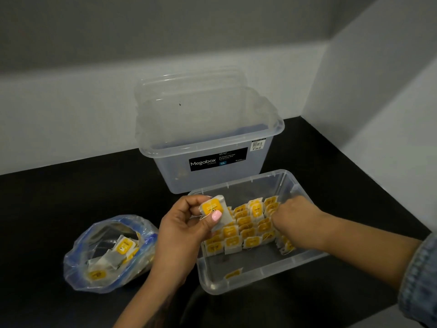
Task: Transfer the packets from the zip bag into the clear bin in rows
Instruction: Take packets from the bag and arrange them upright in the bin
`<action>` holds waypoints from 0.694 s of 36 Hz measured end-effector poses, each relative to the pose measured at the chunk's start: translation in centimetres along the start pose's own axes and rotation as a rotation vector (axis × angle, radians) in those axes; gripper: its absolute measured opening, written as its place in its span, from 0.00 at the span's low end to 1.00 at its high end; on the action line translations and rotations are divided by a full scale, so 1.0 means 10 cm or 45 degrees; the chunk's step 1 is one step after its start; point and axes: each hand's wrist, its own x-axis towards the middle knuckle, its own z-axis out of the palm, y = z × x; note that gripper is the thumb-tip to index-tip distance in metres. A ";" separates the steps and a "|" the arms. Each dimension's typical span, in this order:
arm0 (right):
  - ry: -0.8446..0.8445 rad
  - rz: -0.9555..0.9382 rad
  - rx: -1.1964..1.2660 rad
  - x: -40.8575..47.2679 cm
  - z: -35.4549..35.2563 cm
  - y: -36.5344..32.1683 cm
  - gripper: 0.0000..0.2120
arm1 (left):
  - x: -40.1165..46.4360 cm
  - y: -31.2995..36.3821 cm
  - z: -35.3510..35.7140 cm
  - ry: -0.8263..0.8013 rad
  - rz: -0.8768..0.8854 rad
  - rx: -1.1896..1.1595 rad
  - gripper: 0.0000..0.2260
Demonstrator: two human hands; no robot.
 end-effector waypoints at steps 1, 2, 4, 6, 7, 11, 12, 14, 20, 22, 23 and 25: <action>-0.008 0.008 0.019 -0.01 -0.02 0.01 0.06 | 0.01 0.00 0.01 -0.001 -0.007 0.028 0.11; -0.015 0.015 0.057 -0.02 -0.06 0.02 0.05 | 0.02 0.00 0.01 -0.005 -0.019 0.056 0.11; -0.002 0.042 0.164 -0.06 -0.15 0.07 0.03 | 0.05 0.00 0.03 -0.015 -0.049 0.109 0.12; 0.029 0.086 0.311 -0.11 -0.28 0.15 0.05 | 0.08 0.00 0.05 -0.020 -0.067 0.170 0.14; 0.047 0.113 0.408 -0.14 -0.35 0.19 0.08 | 0.09 0.00 0.06 -0.025 -0.067 0.217 0.15; 0.198 0.136 0.923 -0.24 -0.64 0.32 0.10 | 0.13 -0.01 0.12 -0.065 -0.039 0.452 0.20; 0.240 0.106 1.035 -0.26 -0.70 0.32 0.09 | 0.13 -0.01 0.14 -0.076 -0.023 0.512 0.21; 0.271 0.045 1.160 -0.29 -0.77 0.29 0.11 | 0.13 -0.01 0.19 -0.108 0.012 0.589 0.22; 0.356 0.017 0.974 -0.30 -0.73 0.13 0.04 | 0.13 -0.03 0.32 -0.196 0.038 0.658 0.26; 0.363 0.018 0.950 -0.31 -0.70 0.13 0.02 | 0.13 -0.05 0.34 -0.226 0.028 0.648 0.27; 0.348 0.015 0.936 -0.32 -0.68 0.13 0.02 | 0.13 -0.07 0.34 -0.250 0.016 0.637 0.28; 0.294 0.014 0.894 -0.33 -0.64 0.16 0.01 | 0.12 -0.09 0.34 -0.297 -0.007 0.615 0.32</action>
